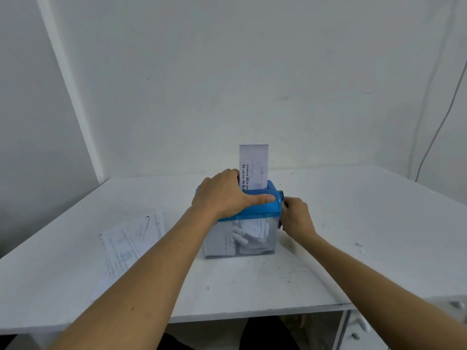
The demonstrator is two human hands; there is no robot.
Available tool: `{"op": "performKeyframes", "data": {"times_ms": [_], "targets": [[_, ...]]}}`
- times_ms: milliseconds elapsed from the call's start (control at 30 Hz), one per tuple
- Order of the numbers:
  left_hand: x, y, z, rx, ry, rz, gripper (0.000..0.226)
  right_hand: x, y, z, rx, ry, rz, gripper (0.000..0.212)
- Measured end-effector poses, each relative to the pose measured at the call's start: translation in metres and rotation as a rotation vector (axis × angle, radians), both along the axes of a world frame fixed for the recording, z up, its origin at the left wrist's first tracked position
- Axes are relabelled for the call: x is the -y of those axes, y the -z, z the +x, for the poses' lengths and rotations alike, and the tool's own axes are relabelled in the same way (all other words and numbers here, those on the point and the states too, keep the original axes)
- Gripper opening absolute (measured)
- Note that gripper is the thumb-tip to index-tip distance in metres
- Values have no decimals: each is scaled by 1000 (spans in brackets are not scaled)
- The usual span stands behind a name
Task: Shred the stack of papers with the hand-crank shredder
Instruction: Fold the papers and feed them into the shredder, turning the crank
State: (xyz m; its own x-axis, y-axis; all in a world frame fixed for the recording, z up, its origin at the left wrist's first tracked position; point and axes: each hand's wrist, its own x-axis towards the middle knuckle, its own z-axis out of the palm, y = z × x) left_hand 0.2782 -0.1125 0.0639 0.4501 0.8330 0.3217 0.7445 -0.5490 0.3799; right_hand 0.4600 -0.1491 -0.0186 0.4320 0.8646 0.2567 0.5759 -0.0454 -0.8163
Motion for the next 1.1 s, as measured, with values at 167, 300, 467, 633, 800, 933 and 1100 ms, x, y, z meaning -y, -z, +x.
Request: {"op": "performKeyframes", "data": {"times_ms": [167,300,467,633,800,933,1100], "targets": [[-1,1,0,-79,-20,-24,101,39,-12,-5,-49,-19,-180,43],[0,-1,0,-127,-18,-25,104,77,-47,-1,-31,-192,-176,39],[4,-6,-1,-129,4,-16,87,86,-97,14,92,-367,-163,38],[4,-4,-1,-125,2,-10,88,37,-114,20,87,-233,-1,41],[-1,-2,0,-109,-6,-5,88,-14,-98,19,187,-123,153,26],[-3,1,-1,-107,-8,16,85,-32,-58,15,47,-75,118,33],[-4,5,2,-134,-41,86,83,-18,-1,3,-184,21,-20,28]]}}
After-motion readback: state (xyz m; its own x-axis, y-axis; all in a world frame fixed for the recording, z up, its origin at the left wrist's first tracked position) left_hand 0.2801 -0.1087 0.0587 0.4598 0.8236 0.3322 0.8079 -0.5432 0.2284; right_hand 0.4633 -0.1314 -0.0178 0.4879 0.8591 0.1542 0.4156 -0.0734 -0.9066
